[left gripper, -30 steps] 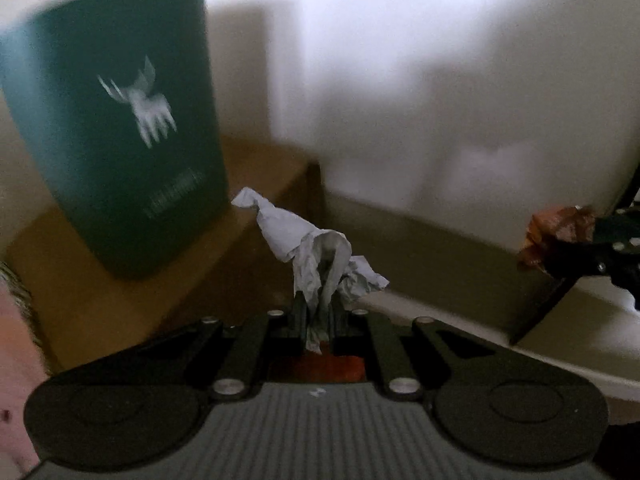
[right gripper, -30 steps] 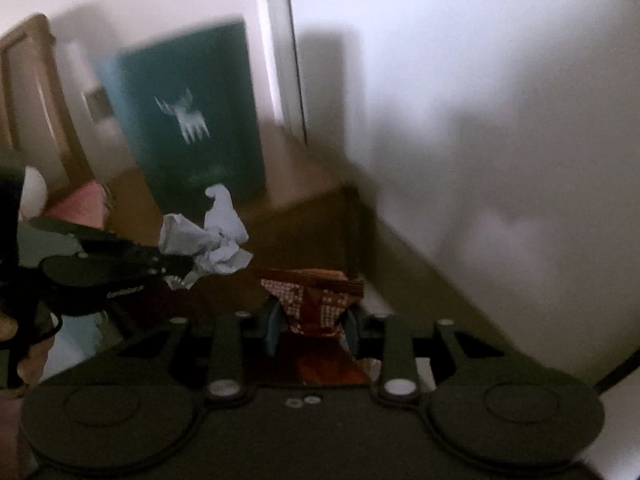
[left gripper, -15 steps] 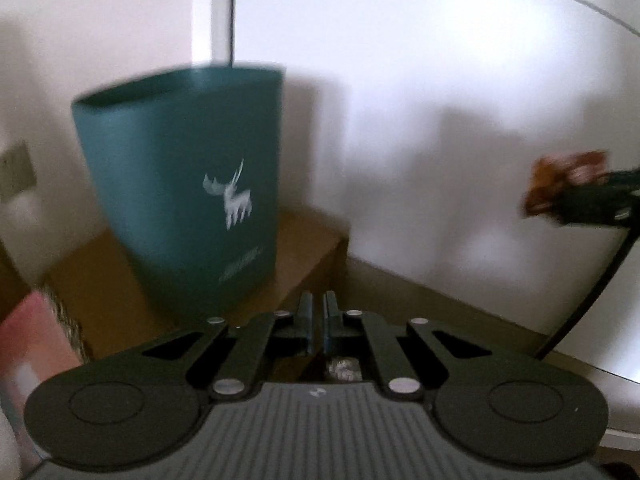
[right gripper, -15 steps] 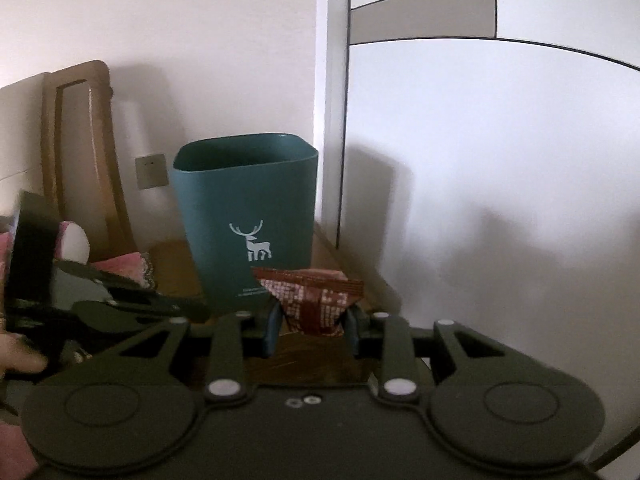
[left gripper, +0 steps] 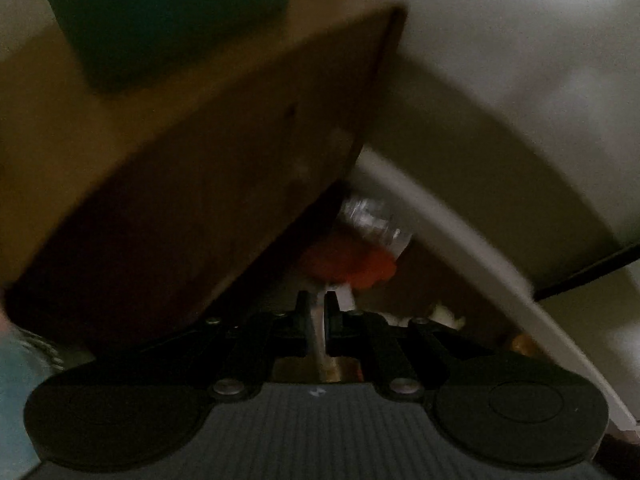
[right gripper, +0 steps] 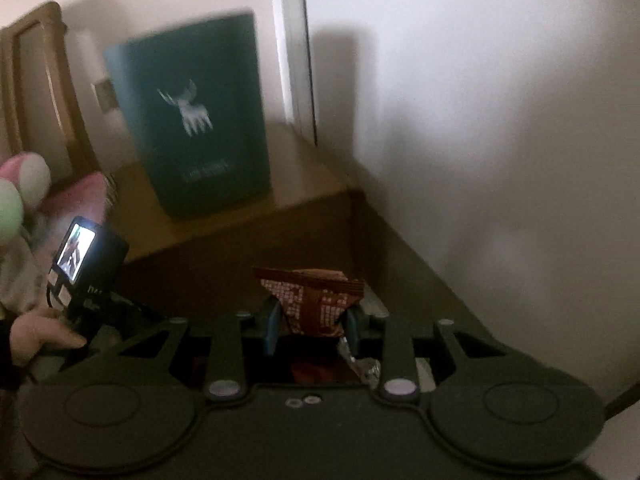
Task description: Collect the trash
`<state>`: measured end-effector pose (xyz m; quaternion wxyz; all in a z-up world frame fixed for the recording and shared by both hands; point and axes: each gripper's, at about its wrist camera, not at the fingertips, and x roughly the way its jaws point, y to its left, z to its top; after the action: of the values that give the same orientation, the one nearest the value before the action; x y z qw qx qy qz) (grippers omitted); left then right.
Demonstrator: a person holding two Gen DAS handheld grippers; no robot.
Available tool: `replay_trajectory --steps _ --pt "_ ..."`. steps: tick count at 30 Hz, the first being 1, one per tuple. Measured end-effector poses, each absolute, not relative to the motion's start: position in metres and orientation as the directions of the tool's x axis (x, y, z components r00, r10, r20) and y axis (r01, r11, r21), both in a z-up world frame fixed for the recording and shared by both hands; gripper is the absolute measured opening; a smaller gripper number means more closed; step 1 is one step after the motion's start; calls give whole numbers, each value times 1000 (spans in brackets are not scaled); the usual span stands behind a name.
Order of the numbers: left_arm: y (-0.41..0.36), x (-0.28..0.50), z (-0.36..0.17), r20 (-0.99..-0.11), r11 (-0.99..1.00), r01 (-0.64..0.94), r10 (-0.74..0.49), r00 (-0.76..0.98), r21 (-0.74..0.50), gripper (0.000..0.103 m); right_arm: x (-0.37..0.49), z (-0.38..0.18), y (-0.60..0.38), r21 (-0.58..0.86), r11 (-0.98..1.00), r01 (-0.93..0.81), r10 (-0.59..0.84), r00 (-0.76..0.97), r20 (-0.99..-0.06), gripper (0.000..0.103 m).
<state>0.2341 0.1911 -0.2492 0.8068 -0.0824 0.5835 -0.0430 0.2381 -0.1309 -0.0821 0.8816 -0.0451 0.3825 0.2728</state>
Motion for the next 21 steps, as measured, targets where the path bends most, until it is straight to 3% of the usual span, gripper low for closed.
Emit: replay_trajectory --steps 9,12,13,15,16,21 --pt "158 261 -362 -991 992 36 -120 57 -118 9 273 -180 -164 188 840 -508 447 454 -771 31" --pt "147 268 -396 -995 992 78 -102 6 -101 22 284 -209 -168 199 840 -505 446 433 -783 31" --pt "145 269 -405 -995 992 87 -95 -1 -95 30 286 -217 -169 207 837 -506 451 423 -786 31" --pt "142 271 -422 -996 992 91 -90 -19 -91 57 289 -237 -170 218 831 -511 456 402 -794 31" --pt "141 271 -433 -996 992 91 -85 -32 -88 75 291 -247 -170 226 828 -513 459 388 -799 31" --pt "134 272 -485 -983 987 116 -96 -159 -115 78 299 -297 -169 281 819 -501 471 306 -827 31"
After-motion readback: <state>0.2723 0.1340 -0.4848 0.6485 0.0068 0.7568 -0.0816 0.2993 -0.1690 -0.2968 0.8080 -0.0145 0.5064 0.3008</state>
